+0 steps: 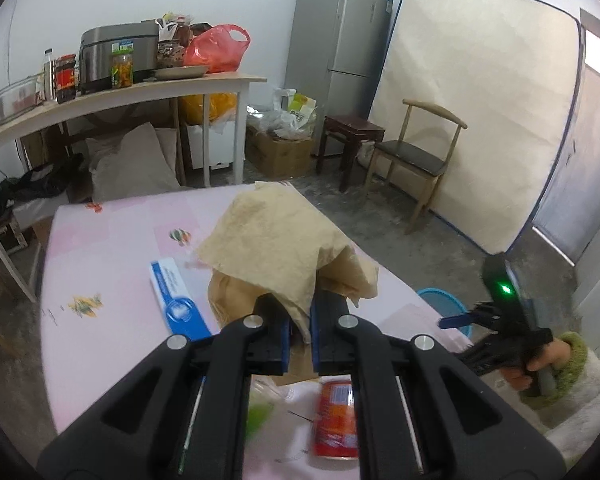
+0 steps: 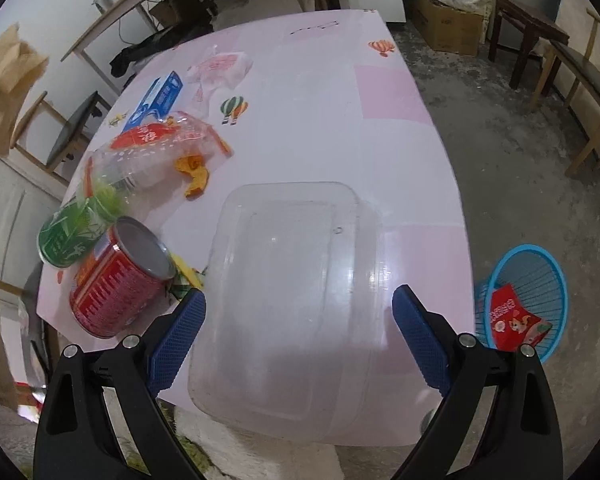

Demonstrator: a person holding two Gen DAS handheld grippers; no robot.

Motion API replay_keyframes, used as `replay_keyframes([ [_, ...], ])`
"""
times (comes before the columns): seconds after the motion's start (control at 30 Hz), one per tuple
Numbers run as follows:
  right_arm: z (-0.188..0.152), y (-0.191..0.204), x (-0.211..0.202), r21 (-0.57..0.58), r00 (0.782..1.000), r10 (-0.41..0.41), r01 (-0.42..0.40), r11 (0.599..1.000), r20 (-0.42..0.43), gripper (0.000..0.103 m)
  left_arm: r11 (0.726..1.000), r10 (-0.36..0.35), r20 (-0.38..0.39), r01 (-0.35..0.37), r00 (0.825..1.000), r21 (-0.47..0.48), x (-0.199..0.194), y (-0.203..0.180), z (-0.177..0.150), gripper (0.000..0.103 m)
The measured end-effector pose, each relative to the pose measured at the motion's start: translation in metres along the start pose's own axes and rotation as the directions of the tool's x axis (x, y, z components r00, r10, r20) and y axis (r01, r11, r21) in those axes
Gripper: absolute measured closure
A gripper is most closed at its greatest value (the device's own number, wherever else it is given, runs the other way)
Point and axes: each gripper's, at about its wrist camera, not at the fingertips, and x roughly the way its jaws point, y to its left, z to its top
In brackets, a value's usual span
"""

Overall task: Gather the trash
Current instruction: 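Lift the tan paper with the left tool while the right tool carries the container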

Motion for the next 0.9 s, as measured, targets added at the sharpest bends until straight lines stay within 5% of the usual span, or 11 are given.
replay_keyframes([
  [0.23, 0.006, 0.013, 0.006, -0.017, 1.000, 0.004, -0.004, 1.000, -0.031, 0.011, 0.999, -0.009, -0.005, 0.009, 1.000, -0.040, 0.000, -0.025, -0.039, 0.097],
  [0.4, 0.007, 0.023, 0.026, -0.060, 0.994, -0.064, 0.059, 0.996, -0.088, 0.011, 0.999, -0.029, -0.033, 0.027, 0.999, -0.047, 0.005, -0.039, -0.052, 0.097],
  [0.7, -0.001, 0.000, 0.009, 0.042, 1.000, 0.010, -0.009, 0.999, -0.023, 0.015, 0.999, -0.037, -0.023, 0.038, 0.999, 0.013, 0.003, -0.067, -0.045, 0.097],
  [0.9, -0.024, -0.063, -0.038, 0.225, 0.992, 0.059, -0.084, 0.971, 0.113, 0.015, 0.993, -0.103, -0.043, 0.105, 0.994, 0.049, 0.022, -0.097, -0.035, 0.097],
])
